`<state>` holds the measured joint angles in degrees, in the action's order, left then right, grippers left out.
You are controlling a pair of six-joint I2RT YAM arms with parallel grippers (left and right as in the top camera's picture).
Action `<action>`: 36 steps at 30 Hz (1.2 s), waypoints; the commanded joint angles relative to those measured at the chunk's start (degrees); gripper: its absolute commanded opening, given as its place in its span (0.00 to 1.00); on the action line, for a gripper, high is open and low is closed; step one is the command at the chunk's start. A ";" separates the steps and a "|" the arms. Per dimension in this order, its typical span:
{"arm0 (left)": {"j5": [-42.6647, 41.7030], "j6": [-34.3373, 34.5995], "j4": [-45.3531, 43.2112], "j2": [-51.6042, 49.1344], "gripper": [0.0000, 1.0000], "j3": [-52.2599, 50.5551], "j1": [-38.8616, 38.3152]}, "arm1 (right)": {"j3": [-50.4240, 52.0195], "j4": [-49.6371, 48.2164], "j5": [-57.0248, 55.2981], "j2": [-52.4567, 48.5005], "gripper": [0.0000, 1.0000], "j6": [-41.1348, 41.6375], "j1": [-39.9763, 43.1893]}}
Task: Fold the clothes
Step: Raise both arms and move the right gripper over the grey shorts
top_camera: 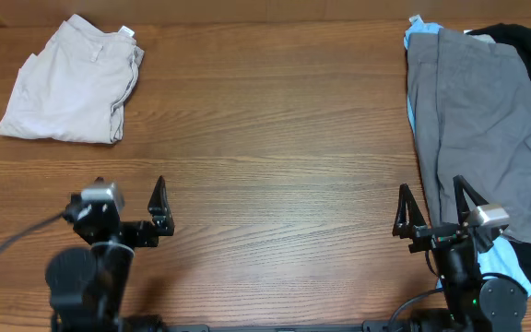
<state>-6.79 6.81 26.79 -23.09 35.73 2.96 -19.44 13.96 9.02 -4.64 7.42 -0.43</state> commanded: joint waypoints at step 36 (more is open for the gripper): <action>-17.49 -5.57 30.58 -66.55 1.00 48.43 -0.37 | -60.52 33.11 5.35 -81.64 0.99 0.87 -0.02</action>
<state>-22.22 2.79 57.45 -87.61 82.87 2.96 -78.50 49.36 17.96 -84.12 7.44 -0.43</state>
